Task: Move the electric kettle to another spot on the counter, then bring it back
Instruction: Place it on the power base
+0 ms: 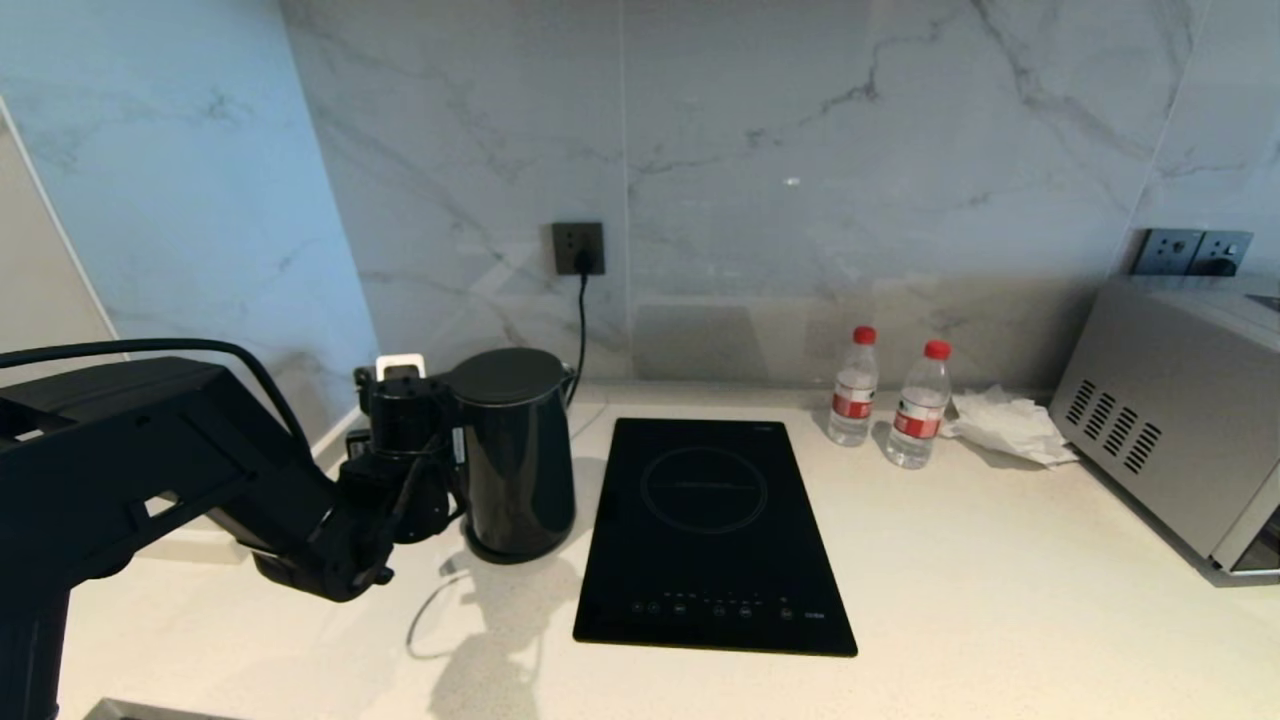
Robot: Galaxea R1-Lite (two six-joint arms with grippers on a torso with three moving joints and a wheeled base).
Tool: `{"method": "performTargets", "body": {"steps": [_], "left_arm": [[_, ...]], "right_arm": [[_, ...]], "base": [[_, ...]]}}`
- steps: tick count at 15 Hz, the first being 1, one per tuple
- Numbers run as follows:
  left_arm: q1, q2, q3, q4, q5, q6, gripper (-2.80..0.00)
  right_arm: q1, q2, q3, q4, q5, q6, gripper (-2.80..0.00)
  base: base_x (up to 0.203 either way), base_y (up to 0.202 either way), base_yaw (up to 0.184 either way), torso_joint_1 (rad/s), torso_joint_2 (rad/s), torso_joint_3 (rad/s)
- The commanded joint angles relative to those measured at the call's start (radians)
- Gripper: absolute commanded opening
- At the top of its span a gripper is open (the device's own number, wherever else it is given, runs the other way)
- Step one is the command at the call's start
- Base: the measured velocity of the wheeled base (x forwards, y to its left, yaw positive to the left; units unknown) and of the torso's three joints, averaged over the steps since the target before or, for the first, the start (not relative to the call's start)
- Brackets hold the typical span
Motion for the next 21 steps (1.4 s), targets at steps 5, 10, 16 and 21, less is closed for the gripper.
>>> {"method": "performTargets", "body": {"steps": [5, 10, 16, 21], "left_arm": [[0.021, -0.001, -0.008, 0.019, 0.008, -0.001, -2.8], [0.028, 0.008, -0.02, 0.021, 0.012, -0.001, -2.8], [0.067, -0.004, -0.012, 0.021, 0.012, -0.001, -2.8], [0.064, -0.026, 0.002, 0.019, 0.011, -0.001, -2.8]], "right_arm": [[0.0, 0.0, 0.0, 0.0, 0.0, 0.0, -2.8], [0.0, 0.0, 0.0, 0.0, 0.0, 0.0, -2.8], [0.0, 0.0, 0.0, 0.0, 0.0, 0.0, -2.8], [0.0, 0.0, 0.0, 0.0, 0.0, 0.0, -2.8]], "base": [[0.0, 0.0, 0.0, 0.0, 0.0, 0.0], [0.0, 0.0, 0.0, 0.0, 0.0, 0.0], [0.0, 0.0, 0.0, 0.0, 0.0, 0.0], [0.0, 0.0, 0.0, 0.0, 0.0, 0.0]]}}
